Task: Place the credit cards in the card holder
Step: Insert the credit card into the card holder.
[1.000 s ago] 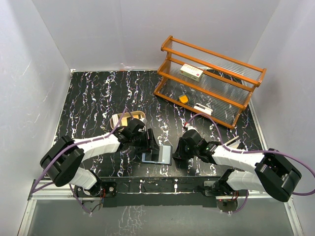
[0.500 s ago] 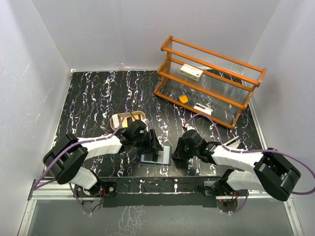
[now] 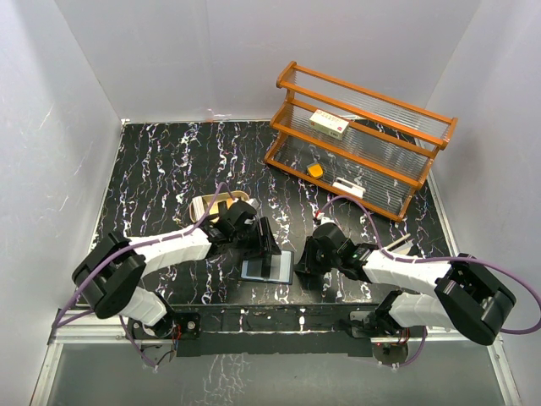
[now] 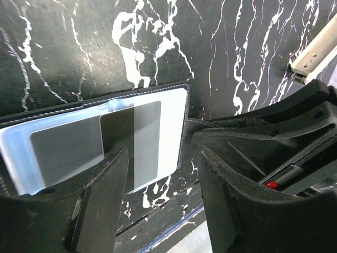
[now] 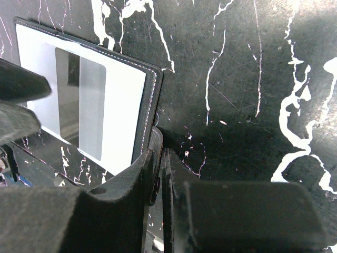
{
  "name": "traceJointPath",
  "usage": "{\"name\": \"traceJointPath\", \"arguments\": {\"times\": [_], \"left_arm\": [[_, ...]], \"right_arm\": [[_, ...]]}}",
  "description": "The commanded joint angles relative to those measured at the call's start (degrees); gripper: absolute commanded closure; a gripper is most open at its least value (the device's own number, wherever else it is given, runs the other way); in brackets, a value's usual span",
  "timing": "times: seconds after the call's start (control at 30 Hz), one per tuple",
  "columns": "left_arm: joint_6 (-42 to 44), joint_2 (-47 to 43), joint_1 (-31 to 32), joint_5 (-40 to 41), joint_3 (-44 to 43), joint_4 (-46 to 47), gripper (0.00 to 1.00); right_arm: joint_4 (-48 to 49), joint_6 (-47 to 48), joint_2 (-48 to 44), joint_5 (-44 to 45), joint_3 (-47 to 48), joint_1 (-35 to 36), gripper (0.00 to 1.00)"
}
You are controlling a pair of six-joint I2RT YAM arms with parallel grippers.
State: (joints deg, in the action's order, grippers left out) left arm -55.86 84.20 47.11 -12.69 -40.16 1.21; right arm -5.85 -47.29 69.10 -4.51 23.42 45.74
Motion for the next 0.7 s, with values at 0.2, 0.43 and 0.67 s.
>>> {"name": "traceJointPath", "arguments": {"times": [0.2, 0.43, 0.67], "left_arm": [[3.74, -2.84, 0.30, 5.55, -1.59, -8.79, 0.42], [2.35, 1.76, 0.41, 1.90, -0.64, -4.22, 0.42], [0.21, 3.40, 1.68, 0.38, 0.17, -0.95, 0.42]], "right_arm": [[-1.76, 0.85, -0.02, 1.53, -0.92, 0.41, 0.88], [-1.27, 0.69, 0.51, 1.26, -1.01, 0.38, 0.88], [-1.06, 0.57, 0.50, 1.56, -1.17, 0.42, 0.88]]}}
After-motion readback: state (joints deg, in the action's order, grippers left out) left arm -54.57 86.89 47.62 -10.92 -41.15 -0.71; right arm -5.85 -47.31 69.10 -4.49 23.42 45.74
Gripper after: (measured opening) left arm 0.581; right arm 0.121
